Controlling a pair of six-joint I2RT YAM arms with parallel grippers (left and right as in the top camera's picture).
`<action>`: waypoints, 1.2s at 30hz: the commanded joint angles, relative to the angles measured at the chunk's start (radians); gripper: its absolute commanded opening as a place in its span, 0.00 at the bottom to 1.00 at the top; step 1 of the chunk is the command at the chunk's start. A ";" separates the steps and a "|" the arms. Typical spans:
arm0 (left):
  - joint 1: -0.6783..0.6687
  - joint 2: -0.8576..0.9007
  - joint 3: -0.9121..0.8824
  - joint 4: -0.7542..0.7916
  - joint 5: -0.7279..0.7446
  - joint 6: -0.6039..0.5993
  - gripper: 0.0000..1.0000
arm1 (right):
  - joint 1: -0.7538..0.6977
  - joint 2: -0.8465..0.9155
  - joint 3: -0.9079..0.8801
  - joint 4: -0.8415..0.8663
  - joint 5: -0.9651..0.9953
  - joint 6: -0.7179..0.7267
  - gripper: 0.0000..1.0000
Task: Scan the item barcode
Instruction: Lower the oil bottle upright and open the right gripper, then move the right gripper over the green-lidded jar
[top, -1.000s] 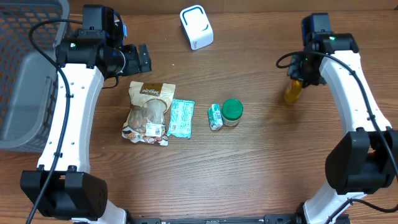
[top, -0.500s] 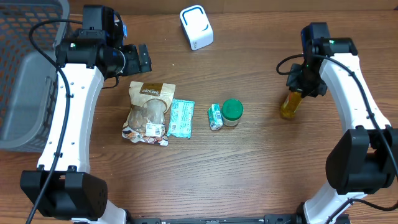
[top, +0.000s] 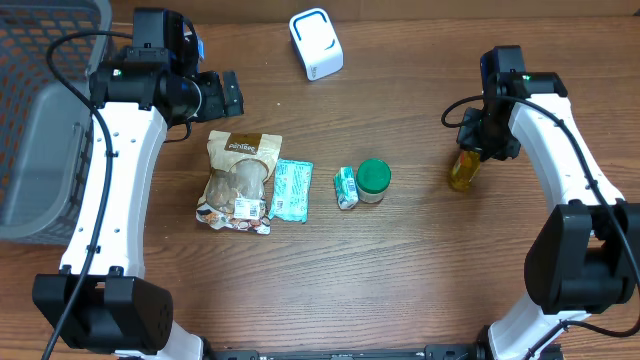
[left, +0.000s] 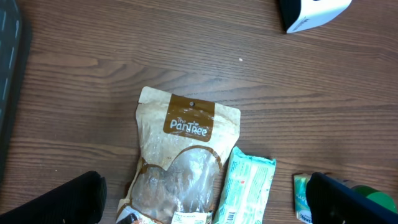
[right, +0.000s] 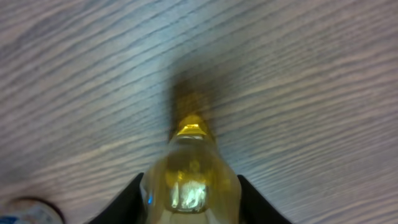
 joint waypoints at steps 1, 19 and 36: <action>0.003 0.002 0.014 0.000 0.010 0.012 1.00 | 0.002 -0.022 -0.032 0.005 -0.006 0.002 0.48; 0.003 0.002 0.014 0.000 0.010 0.012 1.00 | 0.004 -0.111 0.174 -0.093 -0.007 -0.003 0.79; 0.003 0.002 0.014 0.000 0.010 0.012 1.00 | 0.170 -0.167 0.173 -0.059 -0.354 -0.027 0.82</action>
